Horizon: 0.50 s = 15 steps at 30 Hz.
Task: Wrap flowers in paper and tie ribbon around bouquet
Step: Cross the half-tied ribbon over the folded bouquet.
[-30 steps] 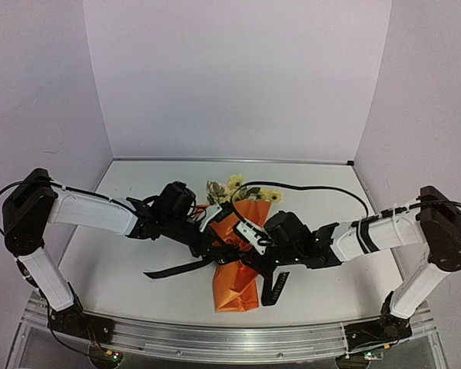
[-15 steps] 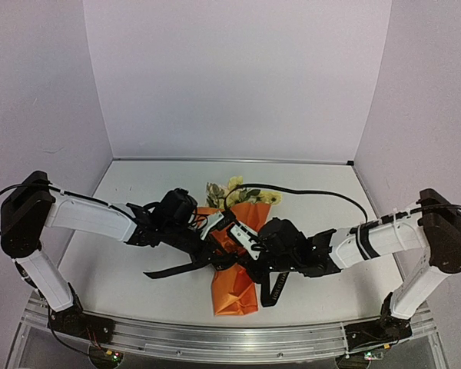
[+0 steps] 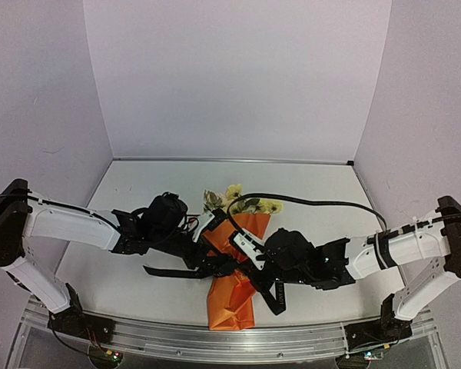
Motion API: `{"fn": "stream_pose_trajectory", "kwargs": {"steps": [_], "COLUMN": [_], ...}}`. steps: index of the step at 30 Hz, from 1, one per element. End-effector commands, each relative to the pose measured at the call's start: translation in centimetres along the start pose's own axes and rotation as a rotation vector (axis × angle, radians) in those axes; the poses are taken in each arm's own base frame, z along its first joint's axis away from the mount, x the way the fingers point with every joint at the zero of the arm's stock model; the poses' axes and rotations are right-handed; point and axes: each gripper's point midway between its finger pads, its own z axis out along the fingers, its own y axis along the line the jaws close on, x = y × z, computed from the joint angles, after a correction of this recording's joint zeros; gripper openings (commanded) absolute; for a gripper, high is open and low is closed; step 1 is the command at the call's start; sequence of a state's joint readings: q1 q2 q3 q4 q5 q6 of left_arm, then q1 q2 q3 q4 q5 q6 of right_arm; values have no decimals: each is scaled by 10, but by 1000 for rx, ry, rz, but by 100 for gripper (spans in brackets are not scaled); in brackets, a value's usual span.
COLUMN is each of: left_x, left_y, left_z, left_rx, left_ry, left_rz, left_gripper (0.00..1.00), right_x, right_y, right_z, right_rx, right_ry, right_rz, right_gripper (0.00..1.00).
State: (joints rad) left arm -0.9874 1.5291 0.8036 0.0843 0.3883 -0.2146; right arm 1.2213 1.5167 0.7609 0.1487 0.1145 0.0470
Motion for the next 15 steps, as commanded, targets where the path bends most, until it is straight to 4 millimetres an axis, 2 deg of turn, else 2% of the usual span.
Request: {"fn": "stream_pose_trajectory", "kwargs": {"steps": [1, 8, 15], "left_x": [-20, -19, -15], "left_y": [0, 0, -5], "left_z": [-3, -6, -6], "left_rx": [-19, -17, 15], "left_ry": [-65, -67, -59], "left_rz": [21, 36, 53], "left_gripper": [0, 0, 0], "right_x": [-28, -37, -45], "right_y": [17, 36, 32], "right_z": [-1, 7, 22], "right_rx": [-59, -159, -122], "right_ry": [-45, -39, -97], "right_rz": [50, 148, 182], "right_gripper": [0, 0, 0]}}
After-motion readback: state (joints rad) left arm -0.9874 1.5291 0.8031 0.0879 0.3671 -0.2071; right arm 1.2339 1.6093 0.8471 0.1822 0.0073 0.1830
